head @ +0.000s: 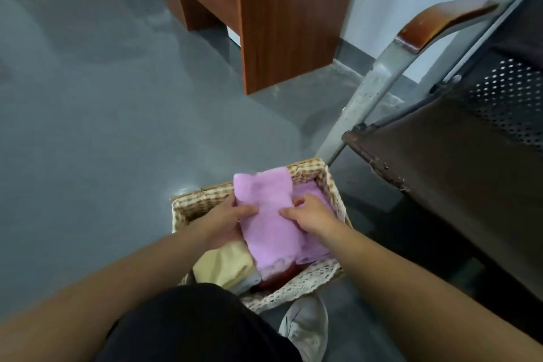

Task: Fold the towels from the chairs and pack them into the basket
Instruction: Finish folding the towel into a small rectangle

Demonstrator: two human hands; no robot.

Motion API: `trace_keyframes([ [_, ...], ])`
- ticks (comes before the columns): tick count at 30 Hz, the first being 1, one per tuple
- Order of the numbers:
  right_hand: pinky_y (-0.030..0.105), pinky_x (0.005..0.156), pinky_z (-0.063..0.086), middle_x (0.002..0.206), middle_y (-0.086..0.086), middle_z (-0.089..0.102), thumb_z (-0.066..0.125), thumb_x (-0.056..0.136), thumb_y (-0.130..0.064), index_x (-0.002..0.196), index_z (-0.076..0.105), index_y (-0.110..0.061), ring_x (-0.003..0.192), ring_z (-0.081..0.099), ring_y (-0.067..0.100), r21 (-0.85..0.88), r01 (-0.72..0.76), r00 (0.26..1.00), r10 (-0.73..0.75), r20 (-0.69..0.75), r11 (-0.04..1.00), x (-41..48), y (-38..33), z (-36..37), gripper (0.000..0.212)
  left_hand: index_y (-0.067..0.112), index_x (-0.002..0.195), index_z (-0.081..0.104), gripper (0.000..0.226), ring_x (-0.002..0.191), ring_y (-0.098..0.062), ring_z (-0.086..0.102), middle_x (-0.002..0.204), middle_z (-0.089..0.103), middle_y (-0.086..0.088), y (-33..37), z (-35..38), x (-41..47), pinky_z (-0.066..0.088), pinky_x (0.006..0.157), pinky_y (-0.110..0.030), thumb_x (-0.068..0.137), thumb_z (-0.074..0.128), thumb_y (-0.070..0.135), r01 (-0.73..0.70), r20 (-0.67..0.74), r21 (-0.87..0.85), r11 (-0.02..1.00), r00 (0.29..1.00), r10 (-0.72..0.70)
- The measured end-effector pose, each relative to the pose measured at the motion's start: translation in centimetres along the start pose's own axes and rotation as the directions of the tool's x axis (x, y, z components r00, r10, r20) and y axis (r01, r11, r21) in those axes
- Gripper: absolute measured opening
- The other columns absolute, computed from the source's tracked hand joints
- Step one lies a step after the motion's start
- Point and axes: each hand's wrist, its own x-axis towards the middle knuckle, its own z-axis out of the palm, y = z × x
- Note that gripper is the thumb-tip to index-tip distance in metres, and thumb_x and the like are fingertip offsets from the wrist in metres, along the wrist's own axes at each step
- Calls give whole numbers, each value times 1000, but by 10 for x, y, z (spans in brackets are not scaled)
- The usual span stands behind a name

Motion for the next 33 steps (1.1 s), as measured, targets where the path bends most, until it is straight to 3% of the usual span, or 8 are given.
trace_keyframes([
  [7,38,88,56,119,3,62,80,80,-30,125,49,-9,112,61,23,-88,-26,994,35,103,996,3,30,22,59,4,121,52,42,97,-24,70,111,69,-9,-19,-12,28,60,79,-46,87,69,22,30,-240,341,940,969,56],
  [10,31,82,46,120,2,54,76,86,-32,132,35,-10,111,57,24,-299,118,992,-100,73,947,-7,28,20,65,8,116,42,49,88,-26,65,103,63,-8,-12,-15,25,48,59,-31,87,69,37,90,-221,875,475,948,227],
  [13,32,91,45,128,8,56,69,90,-34,136,41,-16,113,55,24,-461,333,941,-317,116,822,-16,24,19,57,10,129,40,47,106,-34,61,120,56,-10,-4,-8,23,49,74,-37,93,58,36,-20,39,999,-50,906,421],
  [18,31,94,46,142,8,55,68,88,-45,159,18,-26,118,57,23,-553,426,882,-192,431,716,-13,25,15,89,22,153,34,102,144,-21,30,159,30,-2,2,-16,34,26,119,-39,75,29,89,-314,372,900,-301,915,159],
  [22,48,123,13,164,10,23,61,84,-67,160,-2,-27,151,20,24,-723,460,882,-173,438,516,-5,40,14,107,24,159,-4,124,154,-19,2,167,-5,2,-26,-24,35,6,123,-36,64,24,97,-215,220,914,-343,975,-26],
  [26,56,119,-14,168,6,0,51,81,-80,159,-9,-32,154,-10,18,-798,463,886,-175,429,385,6,58,23,109,15,158,-12,144,154,-22,-8,167,-11,-6,-43,-23,33,6,124,-45,43,3,102,-193,201,871,-451,979,-30],
  [30,55,121,-8,168,6,7,52,80,-79,159,-2,-34,155,-2,20,-763,433,901,-210,380,480,5,57,22,106,18,159,-5,151,154,-24,1,167,-3,-5,-25,-14,32,12,124,-44,36,3,105,-186,179,890,-417,982,-55],
  [33,51,115,31,148,7,49,50,82,-78,150,36,-25,138,43,30,-630,368,928,-230,292,684,-4,34,6,87,21,155,27,119,143,-28,30,159,23,-6,9,-5,26,30,116,-40,62,40,95,-182,175,923,-338,983,-52],
])
